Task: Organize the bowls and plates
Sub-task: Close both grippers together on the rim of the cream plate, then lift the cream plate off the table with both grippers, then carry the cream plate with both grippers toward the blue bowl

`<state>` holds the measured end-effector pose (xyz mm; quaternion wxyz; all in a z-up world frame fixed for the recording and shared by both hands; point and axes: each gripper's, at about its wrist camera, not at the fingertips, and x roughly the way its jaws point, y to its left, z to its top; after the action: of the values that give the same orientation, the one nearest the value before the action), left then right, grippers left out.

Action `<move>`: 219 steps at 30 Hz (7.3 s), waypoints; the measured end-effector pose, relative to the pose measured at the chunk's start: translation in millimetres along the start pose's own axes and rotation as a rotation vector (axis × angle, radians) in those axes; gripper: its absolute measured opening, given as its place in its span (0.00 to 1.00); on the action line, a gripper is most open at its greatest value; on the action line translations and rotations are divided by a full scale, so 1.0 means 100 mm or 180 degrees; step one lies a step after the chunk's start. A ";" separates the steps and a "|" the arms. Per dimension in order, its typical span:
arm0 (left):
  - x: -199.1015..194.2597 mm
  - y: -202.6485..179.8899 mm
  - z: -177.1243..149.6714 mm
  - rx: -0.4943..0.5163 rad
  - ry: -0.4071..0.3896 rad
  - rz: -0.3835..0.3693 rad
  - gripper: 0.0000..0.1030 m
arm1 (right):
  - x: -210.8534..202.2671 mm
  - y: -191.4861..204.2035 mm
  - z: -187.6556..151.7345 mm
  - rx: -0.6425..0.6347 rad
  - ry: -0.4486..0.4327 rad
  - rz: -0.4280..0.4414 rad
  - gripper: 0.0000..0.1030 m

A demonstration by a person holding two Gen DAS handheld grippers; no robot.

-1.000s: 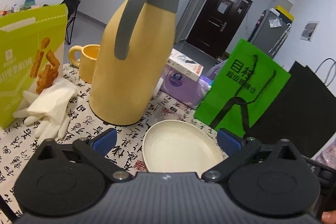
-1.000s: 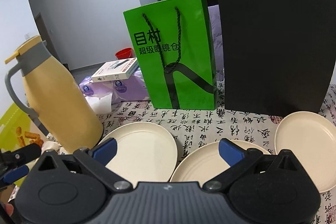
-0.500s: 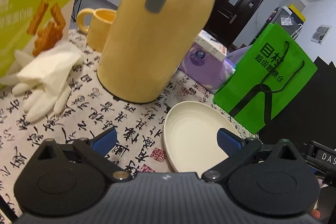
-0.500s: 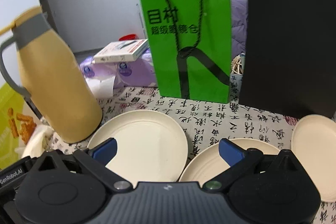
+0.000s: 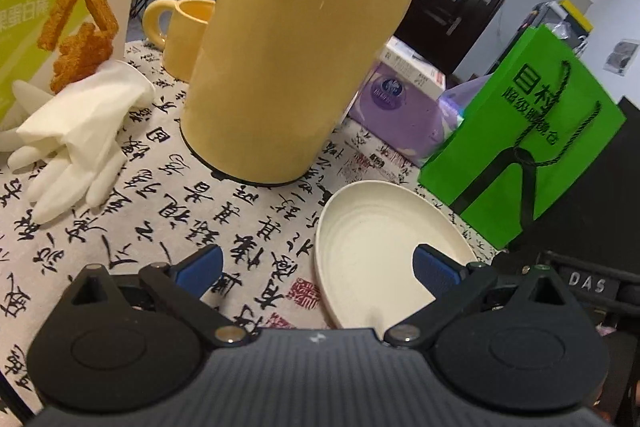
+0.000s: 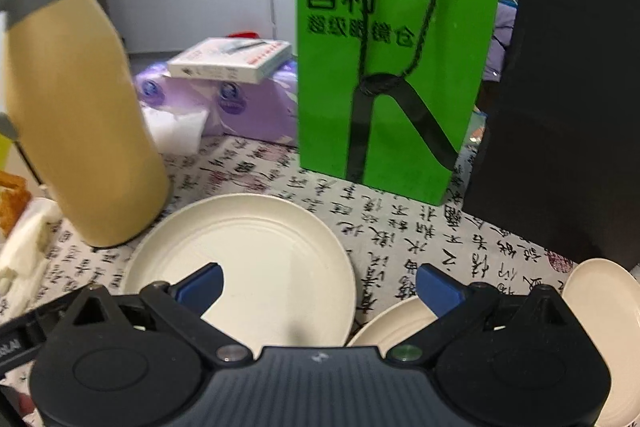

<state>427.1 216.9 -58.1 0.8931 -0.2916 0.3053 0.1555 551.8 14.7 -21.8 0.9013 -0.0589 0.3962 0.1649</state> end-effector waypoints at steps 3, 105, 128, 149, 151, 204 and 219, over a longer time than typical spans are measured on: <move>0.10 -0.06 0.02 -0.0056 0.0037 0.0162 0.95 | 0.13 -0.01 0.01 0.0046 0.0083 -0.0069 0.87; -0.68 -0.25 -0.17 0.0389 -0.0342 0.0150 0.11 | -0.78 -0.05 -0.39 0.0607 -0.0449 0.0230 0.05; -1.65 -0.06 -0.32 0.0496 -0.0587 0.0079 0.11 | -1.71 0.27 -0.82 0.0617 -0.0737 0.0324 0.05; -2.46 -0.07 -0.72 0.0671 -0.0818 -0.0029 0.11 | -2.50 0.26 -1.40 0.0686 -0.0998 0.0335 0.05; -2.53 -0.09 -0.78 0.0683 -0.0832 -0.0052 0.11 | -2.58 0.23 -1.45 0.0700 -0.1022 0.0331 0.05; -3.40 -0.83 -2.25 0.1211 -0.0886 -0.0704 0.12 | -3.88 -0.83 -3.04 0.1212 -0.1555 -0.0059 0.06; -3.34 -0.95 -2.42 0.1363 -0.0832 -0.0765 0.13 | -3.86 -1.00 -3.26 0.1343 -0.1597 -0.0094 0.06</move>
<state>105.2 -39.7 38.9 0.9782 -0.1078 0.1766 0.0166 115.7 -253.4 37.2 0.9654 0.1660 0.1863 0.0754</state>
